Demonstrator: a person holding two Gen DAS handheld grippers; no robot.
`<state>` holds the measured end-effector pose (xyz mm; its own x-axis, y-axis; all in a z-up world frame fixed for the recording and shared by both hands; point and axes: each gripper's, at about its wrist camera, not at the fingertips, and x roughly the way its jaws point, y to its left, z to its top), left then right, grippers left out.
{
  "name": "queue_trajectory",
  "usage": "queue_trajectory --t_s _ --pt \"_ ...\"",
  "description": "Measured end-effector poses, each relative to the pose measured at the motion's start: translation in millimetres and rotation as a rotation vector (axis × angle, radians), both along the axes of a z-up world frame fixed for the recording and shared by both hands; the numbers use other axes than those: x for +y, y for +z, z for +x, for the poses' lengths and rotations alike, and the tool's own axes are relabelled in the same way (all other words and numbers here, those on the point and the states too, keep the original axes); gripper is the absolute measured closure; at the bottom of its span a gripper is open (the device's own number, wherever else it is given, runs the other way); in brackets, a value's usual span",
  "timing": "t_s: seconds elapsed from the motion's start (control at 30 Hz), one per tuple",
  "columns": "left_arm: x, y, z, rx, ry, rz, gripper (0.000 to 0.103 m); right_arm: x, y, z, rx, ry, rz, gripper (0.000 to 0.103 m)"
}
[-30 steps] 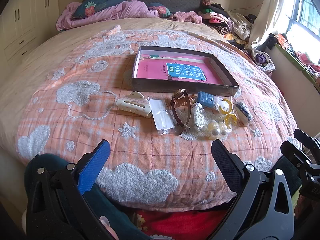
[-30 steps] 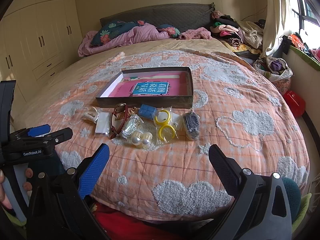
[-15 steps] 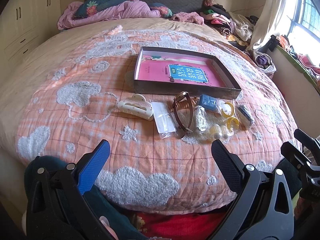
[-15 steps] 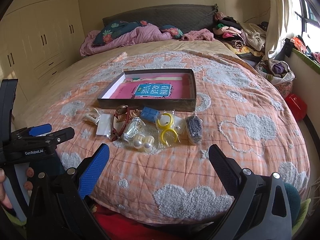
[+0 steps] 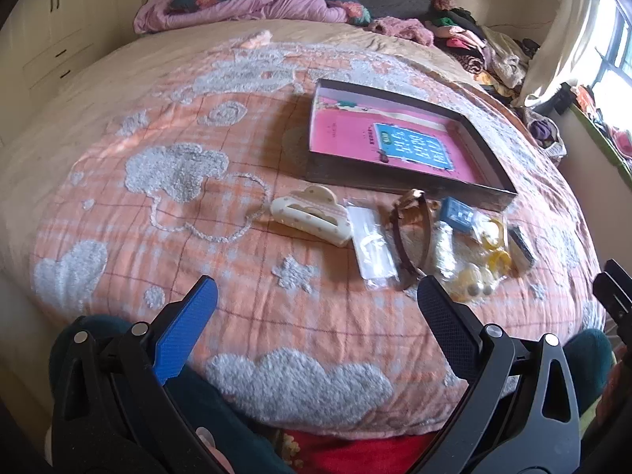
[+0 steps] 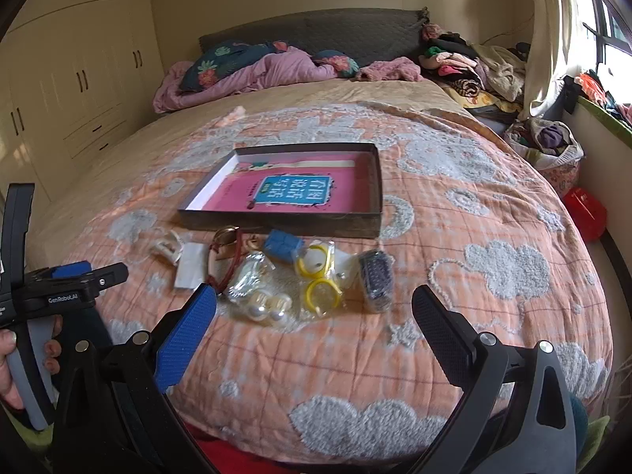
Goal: Organize jewelry
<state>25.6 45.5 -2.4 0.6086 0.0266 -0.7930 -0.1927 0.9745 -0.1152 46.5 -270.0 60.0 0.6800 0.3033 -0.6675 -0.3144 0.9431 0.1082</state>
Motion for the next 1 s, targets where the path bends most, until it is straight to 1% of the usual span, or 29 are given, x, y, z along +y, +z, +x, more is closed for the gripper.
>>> queue_trajectory --t_s 0.17,0.23,0.43,0.47,0.53,0.6,0.67,0.7,0.83,0.87,0.9,0.93,0.97,1.0 --pt "2 -9 17 0.027 -0.008 -0.018 0.008 -7 -6 15 0.012 -0.025 -0.006 0.004" --pt "0 -15 23 0.055 -0.012 -0.03 0.008 -10 -8 21 0.012 -0.036 -0.009 0.004" --pt "-12 -38 40 0.106 -0.066 -0.078 0.009 -19 -18 37 0.026 -0.069 -0.019 0.004" --pt "-13 -40 42 0.112 -0.07 -0.085 0.014 -21 -21 40 0.034 -0.075 -0.021 0.004" --pt "-16 -47 47 0.127 -0.09 -0.103 0.028 -23 -28 46 0.045 -0.082 -0.028 0.004" --pt "-19 -53 52 0.142 -0.098 -0.115 0.037 -25 -34 53 0.066 -0.091 -0.034 0.004" --pt "-22 -57 56 0.147 -0.11 -0.117 0.042 -27 -42 60 0.086 -0.097 -0.043 0.004" --pt "-22 -59 58 0.152 -0.113 -0.122 0.048 -28 -46 63 0.098 -0.098 -0.046 0.004" --pt "-24 -66 62 0.158 -0.124 -0.14 0.059 -30 -64 78 0.145 -0.09 -0.05 0.004" --pt "-25 -67 64 0.157 -0.126 -0.141 0.061 -29 -68 82 0.155 -0.091 -0.051 0.006" --pt "-25 -68 65 0.153 -0.131 -0.148 0.065 -30 -72 85 0.164 -0.093 -0.053 0.006" --pt "-25 -69 66 0.15 -0.135 -0.153 0.069 -30 -76 89 0.174 -0.091 -0.054 0.011" --pt "-26 -69 68 0.147 -0.141 -0.156 0.072 -30 -80 93 0.19 -0.092 -0.057 0.017" --pt "-27 -70 70 0.147 -0.144 -0.159 0.078 -30 -82 96 0.203 -0.091 -0.055 0.02"
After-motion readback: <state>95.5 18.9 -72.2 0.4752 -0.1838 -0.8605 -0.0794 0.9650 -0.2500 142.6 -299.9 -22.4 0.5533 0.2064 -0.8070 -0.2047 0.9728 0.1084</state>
